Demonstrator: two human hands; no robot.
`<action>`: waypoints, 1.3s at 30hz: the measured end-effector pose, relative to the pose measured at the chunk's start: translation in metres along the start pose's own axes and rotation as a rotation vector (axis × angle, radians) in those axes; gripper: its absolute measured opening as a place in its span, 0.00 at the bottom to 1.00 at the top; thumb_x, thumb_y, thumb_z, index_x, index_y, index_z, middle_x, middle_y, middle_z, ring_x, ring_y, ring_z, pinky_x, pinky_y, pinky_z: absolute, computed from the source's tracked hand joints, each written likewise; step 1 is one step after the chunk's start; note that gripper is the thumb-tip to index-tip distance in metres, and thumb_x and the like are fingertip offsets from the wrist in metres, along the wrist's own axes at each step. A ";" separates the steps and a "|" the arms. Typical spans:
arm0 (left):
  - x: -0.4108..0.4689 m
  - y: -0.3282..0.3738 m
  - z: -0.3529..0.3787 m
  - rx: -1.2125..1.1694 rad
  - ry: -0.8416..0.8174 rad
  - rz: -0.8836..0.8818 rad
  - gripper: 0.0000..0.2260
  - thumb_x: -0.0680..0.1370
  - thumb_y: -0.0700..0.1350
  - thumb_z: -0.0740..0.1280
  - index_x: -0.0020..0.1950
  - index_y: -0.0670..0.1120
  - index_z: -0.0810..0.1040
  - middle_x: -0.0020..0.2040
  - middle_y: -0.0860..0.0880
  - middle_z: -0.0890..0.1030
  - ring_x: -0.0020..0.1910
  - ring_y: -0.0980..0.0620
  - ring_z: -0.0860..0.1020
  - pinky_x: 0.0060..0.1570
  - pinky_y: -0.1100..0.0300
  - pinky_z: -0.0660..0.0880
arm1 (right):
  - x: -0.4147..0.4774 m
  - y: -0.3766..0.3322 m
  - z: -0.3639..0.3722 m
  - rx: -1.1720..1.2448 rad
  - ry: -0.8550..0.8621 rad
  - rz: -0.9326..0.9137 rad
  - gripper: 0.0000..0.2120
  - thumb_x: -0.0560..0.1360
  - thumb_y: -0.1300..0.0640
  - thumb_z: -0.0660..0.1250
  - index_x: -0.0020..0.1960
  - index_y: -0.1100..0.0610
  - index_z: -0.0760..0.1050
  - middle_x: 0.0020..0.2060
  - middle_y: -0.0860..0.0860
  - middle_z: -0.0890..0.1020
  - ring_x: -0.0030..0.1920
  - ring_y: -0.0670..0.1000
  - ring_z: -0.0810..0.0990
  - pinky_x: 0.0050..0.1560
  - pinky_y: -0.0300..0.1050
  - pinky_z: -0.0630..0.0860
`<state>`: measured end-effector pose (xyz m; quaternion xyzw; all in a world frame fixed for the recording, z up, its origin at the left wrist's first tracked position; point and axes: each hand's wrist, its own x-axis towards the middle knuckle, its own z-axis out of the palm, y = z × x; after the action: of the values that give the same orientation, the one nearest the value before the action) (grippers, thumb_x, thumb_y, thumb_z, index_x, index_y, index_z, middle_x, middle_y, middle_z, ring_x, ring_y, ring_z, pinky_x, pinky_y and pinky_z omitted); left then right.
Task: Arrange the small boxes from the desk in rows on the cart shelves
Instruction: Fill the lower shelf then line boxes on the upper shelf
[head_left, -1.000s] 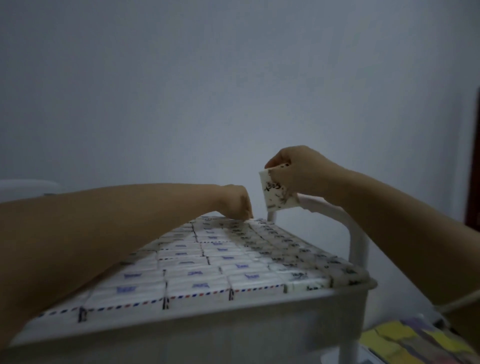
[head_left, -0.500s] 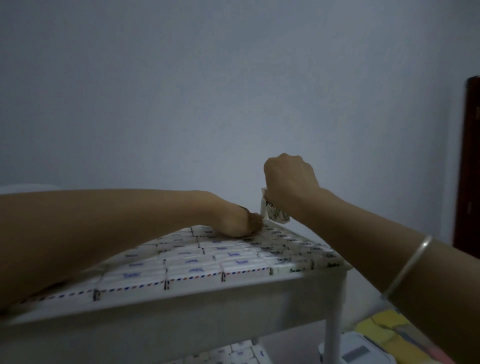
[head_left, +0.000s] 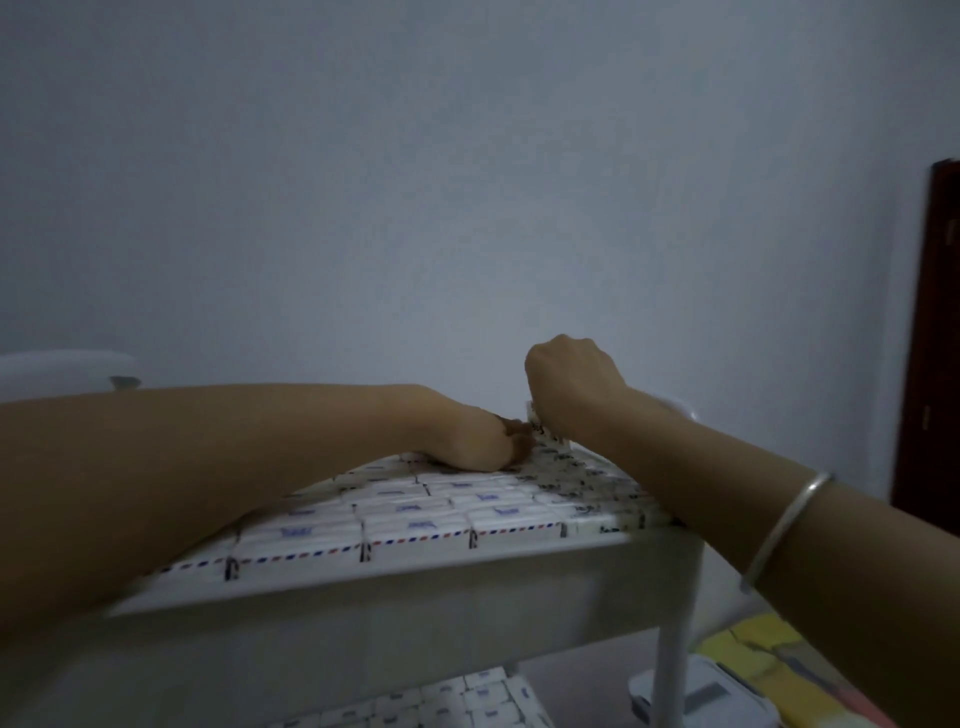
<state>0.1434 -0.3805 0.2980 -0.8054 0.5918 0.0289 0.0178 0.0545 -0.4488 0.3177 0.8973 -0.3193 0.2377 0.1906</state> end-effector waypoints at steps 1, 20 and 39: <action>0.000 0.000 0.000 0.007 0.000 0.005 0.24 0.85 0.54 0.43 0.80 0.50 0.48 0.80 0.48 0.54 0.77 0.49 0.55 0.74 0.56 0.49 | -0.002 0.002 -0.001 0.006 -0.034 -0.011 0.12 0.72 0.72 0.62 0.33 0.61 0.67 0.35 0.53 0.73 0.39 0.55 0.73 0.40 0.43 0.69; -0.127 -0.005 -0.025 0.021 0.637 -0.015 0.12 0.78 0.44 0.61 0.37 0.53 0.79 0.37 0.53 0.83 0.33 0.56 0.80 0.43 0.55 0.78 | -0.084 -0.039 -0.040 0.620 0.330 -0.191 0.11 0.81 0.49 0.57 0.60 0.50 0.72 0.44 0.45 0.82 0.45 0.50 0.79 0.46 0.48 0.75; -0.440 -0.204 0.375 -0.032 0.896 -1.026 0.14 0.74 0.39 0.70 0.58 0.47 0.78 0.56 0.49 0.79 0.54 0.46 0.77 0.51 0.50 0.75 | -0.267 -0.354 0.054 0.786 -0.121 -0.973 0.17 0.78 0.57 0.58 0.67 0.53 0.65 0.54 0.53 0.79 0.48 0.58 0.78 0.39 0.47 0.67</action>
<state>0.1972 0.1231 -0.0476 -0.9185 0.0845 -0.3108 -0.2296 0.1233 -0.0910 0.0600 0.9549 0.2266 0.1720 -0.0855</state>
